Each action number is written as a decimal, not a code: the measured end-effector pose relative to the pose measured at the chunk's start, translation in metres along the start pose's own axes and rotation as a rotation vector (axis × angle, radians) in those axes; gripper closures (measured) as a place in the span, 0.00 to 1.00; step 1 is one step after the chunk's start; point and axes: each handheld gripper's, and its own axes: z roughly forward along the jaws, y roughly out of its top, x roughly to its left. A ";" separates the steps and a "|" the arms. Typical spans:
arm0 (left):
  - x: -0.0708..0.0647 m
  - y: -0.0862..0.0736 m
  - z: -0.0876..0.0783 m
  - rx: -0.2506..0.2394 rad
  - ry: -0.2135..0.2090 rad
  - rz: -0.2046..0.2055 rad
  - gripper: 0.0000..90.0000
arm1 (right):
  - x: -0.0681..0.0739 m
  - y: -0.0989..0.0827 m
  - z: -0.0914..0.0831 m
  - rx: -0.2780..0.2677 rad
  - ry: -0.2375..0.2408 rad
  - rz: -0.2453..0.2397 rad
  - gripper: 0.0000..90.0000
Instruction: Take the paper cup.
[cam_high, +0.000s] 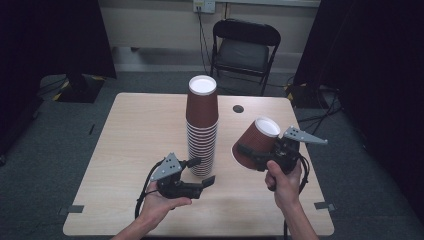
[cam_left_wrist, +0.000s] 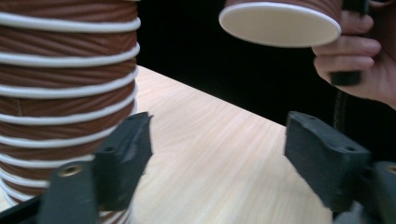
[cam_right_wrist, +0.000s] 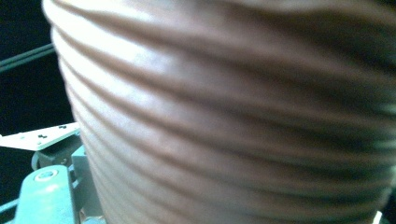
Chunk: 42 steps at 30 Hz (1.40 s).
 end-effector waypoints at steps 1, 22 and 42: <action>0.000 0.000 0.000 0.000 0.000 0.000 0.33 | 0.000 0.000 0.000 0.000 0.000 0.000 0.16; -0.005 0.002 0.020 -0.074 -0.005 0.094 0.58 | 0.006 -0.031 0.015 0.057 0.057 0.113 0.17; -0.013 -0.002 0.031 -0.187 0.105 0.269 0.78 | 0.014 -0.038 0.040 0.118 0.144 0.286 0.17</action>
